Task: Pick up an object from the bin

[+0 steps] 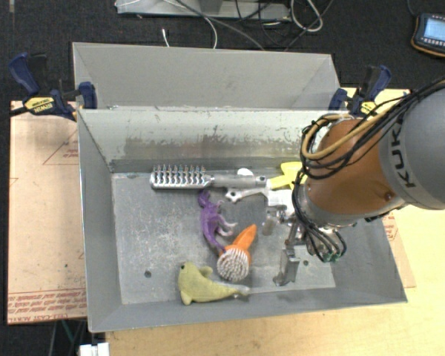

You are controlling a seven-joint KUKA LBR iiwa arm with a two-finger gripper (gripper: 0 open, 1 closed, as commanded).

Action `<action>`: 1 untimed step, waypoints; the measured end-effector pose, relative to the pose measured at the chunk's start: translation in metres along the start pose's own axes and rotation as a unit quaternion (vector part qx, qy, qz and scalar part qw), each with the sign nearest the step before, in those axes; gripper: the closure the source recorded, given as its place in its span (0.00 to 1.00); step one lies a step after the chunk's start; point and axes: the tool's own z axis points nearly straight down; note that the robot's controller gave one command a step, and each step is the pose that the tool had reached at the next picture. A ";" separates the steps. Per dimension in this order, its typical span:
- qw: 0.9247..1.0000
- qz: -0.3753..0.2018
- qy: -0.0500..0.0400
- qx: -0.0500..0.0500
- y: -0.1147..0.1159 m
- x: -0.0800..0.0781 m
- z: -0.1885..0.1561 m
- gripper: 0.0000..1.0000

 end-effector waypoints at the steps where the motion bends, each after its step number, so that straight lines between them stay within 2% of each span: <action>1: 0.960 -0.281 -0.004 0.000 0.050 -0.009 0.058 0.00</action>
Offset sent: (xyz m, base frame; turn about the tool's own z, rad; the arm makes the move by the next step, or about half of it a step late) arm -0.0049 0.0548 -0.0213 -0.5714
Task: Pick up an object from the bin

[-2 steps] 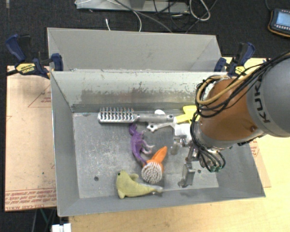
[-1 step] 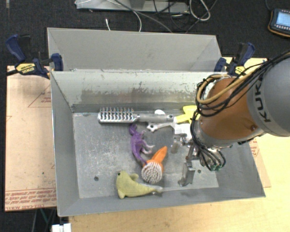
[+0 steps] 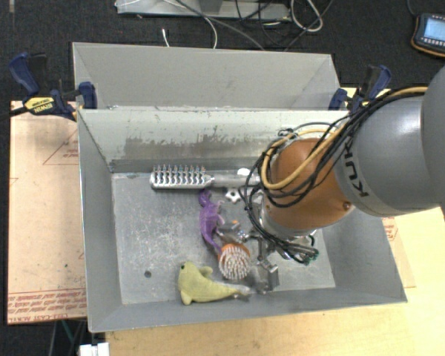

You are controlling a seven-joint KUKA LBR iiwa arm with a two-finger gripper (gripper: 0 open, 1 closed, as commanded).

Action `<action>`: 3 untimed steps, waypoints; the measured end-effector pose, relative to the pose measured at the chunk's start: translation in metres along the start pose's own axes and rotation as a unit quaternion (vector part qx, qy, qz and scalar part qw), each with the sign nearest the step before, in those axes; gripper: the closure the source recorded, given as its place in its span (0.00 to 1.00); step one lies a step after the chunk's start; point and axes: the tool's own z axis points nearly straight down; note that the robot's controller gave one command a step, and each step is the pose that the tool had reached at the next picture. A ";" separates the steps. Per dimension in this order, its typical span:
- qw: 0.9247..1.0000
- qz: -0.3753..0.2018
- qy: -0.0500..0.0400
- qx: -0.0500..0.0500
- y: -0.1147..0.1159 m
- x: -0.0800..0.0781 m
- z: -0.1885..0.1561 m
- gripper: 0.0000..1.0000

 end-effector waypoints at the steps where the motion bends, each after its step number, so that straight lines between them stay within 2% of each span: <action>1: 1.000 -0.001 0.003 -0.001 0.012 0.008 -0.037 0.00; 2: 0.992 -0.127 0.002 -0.002 0.013 -0.005 -0.027 0.00; 3: 0.990 -0.140 0.002 -0.002 0.025 -0.009 0.003 0.00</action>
Offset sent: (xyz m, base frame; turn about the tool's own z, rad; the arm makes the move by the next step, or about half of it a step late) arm -0.0030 0.0131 0.0278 -0.2588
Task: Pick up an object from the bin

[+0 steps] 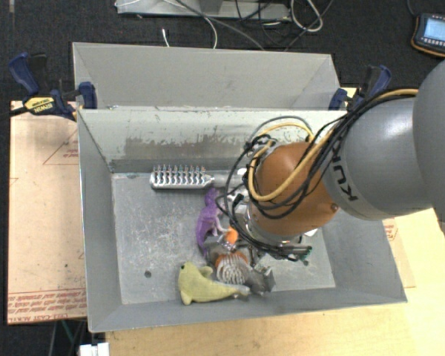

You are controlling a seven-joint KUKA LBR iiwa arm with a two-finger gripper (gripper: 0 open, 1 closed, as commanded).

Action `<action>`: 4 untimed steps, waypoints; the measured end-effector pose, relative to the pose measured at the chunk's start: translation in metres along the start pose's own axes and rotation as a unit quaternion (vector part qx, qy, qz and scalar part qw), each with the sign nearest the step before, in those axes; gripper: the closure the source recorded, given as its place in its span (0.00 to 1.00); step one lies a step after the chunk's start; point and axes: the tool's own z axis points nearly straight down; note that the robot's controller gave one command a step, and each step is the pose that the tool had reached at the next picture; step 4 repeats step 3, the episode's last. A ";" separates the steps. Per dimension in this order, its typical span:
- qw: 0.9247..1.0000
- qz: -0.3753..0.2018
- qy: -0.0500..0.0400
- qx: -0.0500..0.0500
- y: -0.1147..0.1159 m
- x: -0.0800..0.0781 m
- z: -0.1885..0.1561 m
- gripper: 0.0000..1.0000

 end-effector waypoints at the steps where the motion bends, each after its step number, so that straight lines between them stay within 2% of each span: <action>1: 0.997 -0.076 -0.002 0.001 -0.001 -0.006 0.000 1.00; 2: 0.997 -0.076 -0.002 0.001 -0.001 -0.006 0.000 1.00; 3: 0.997 -0.075 -0.001 -0.001 0.000 -0.005 -0.029 1.00; 4: 0.997 -0.075 -0.001 -0.001 0.000 -0.005 -0.029 1.00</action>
Offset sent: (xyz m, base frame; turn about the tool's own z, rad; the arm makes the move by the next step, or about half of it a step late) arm 0.0000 0.0000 0.0000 0.0000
